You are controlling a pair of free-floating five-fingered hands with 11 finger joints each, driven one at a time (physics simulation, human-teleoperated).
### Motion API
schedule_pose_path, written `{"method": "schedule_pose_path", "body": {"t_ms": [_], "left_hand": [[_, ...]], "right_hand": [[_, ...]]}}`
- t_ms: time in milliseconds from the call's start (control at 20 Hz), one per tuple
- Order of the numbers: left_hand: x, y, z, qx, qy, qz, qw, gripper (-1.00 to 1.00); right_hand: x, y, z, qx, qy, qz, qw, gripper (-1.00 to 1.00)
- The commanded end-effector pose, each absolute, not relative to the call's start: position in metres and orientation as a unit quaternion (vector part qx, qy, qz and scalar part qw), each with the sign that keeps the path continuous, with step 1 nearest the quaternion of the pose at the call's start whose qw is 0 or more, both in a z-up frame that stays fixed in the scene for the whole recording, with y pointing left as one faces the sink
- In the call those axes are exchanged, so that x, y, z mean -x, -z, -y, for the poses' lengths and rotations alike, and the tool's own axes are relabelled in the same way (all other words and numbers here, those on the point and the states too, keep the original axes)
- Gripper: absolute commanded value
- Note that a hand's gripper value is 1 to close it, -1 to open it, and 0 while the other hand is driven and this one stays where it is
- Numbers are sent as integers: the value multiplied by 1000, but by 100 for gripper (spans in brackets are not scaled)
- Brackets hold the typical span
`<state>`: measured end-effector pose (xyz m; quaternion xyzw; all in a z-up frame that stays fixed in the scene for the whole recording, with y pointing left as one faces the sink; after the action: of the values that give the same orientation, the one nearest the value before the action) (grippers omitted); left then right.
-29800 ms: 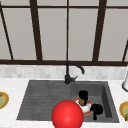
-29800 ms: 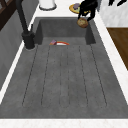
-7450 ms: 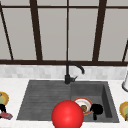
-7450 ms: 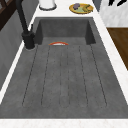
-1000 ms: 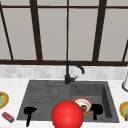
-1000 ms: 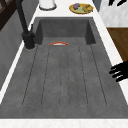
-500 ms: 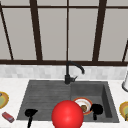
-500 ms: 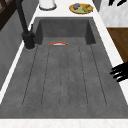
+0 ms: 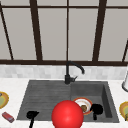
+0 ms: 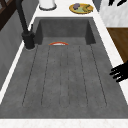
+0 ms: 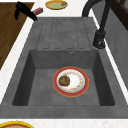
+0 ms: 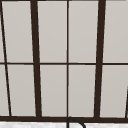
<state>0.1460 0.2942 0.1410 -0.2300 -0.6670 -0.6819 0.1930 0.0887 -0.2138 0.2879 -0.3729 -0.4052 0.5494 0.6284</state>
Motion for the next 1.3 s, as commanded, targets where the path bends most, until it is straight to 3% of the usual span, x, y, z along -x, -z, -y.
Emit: {"method": "schedule_pose_path", "body": {"t_ms": [0, 900, 950, 1250], "left_hand": [[-146, -146, -284, 194, 687, 667, 212, -100], [-156, -155, -251, 222, 689, 660, 199, -100], [-156, -155, -251, 222, 690, 660, 198, 0], [-156, -155, -250, 214, 693, 662, 189, 0]], "right_hand": [[-89, -288, 214, 373, -549, 405, 628, 0], [-89, -288, 214, 373, -549, 405, 628, 0], [-89, -288, 214, 372, -551, 406, 627, -100], [-100, -289, 214, 366, -569, 440, 591, -100]]}}
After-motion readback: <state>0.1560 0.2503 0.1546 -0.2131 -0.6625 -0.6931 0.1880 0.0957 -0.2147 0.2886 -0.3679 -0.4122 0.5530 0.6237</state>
